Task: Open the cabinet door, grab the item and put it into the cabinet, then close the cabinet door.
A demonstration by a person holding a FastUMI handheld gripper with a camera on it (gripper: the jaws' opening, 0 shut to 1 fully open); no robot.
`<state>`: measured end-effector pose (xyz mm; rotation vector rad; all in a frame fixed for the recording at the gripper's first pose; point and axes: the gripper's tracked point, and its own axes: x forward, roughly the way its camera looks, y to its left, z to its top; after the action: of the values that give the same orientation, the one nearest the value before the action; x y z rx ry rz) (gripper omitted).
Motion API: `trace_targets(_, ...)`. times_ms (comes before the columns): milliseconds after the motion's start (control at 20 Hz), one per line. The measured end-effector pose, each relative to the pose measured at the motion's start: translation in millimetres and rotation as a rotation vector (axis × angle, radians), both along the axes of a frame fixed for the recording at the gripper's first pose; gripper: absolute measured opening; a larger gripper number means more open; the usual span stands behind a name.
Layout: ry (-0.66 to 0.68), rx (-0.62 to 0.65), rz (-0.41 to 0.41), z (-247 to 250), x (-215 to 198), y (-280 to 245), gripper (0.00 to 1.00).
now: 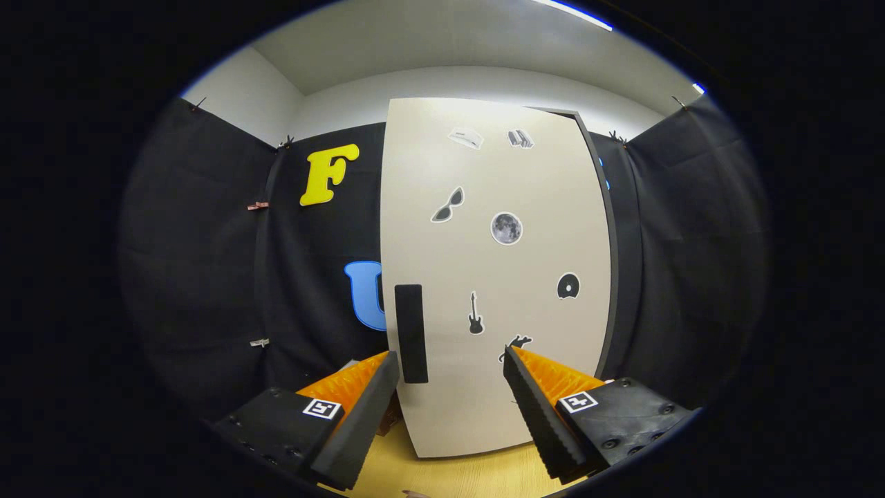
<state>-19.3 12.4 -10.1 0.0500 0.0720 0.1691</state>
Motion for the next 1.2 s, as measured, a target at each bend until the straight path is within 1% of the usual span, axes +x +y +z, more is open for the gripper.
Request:
trace_targets(350, 0.010, -0.022, -0.009, -5, 6, 2, 0.98)
trace_targets(800, -0.015, -0.027, -0.026, -1, 14, -2, 0.98)
trace_targets(1200, 0.023, -0.034, -0.036, -20, 19, -8, 0.98)
